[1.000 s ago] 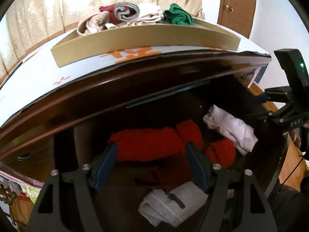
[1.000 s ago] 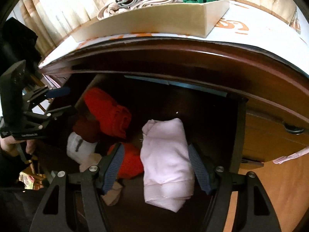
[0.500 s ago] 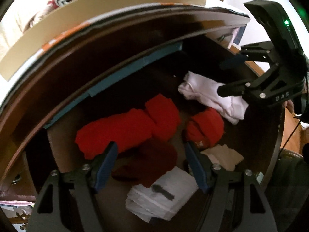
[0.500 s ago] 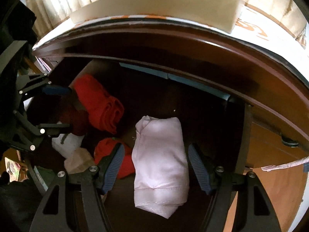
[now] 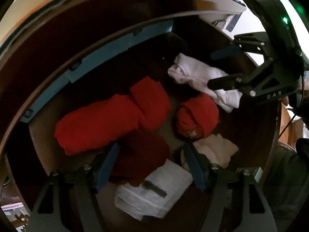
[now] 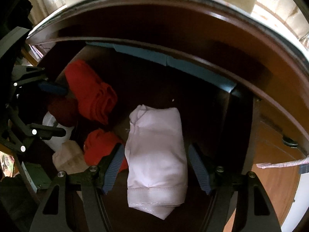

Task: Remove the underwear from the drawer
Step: 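Grasp dark red underwear with the left tool while the right tool grasps pale pink underwear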

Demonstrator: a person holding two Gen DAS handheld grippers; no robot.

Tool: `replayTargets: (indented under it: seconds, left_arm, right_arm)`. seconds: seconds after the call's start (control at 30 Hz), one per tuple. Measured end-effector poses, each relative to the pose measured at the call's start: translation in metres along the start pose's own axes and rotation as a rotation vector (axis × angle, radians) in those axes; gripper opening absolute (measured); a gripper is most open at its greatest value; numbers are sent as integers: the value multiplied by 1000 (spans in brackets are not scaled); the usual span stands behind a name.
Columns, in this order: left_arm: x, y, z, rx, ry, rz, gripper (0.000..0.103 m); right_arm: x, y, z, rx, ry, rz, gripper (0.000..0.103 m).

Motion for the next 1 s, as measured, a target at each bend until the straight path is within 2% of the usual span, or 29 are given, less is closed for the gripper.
replayTargets:
  seconds: [0.3,0.47,0.83,0.9,1.0]
  left_arm:
    - [0,5,-16,-35,18,-2,48]
    - [-7,10,-21,-35,12,5,43]
    - [-2,15,-23,-33,10,1,41]
    - [-2,14,-23,-39,14,0,43]
    - [-2,13,-27,-56,18,-2,46]
  right_arm:
    - [-4,-2,-9,-39,-44,21,71]
    - [-12,-1,-15,-66,-64,65,71]
    - [-21,5,-31,-120,-64,85,70]
    - [-19,6,-32,-124,-56,79,67]
    - [-16,5,-39,-148,-29,64,56]
Point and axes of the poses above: each gripper's, at about its wrist camera, not at the fingertips, and z roughly against the way its jaws point, x to its right, y to its top, the point moved 8 cm from there along -z, roughly the way its jaws point, and after that the axes turned 7 degrees about -x, right-handed, at the moved point
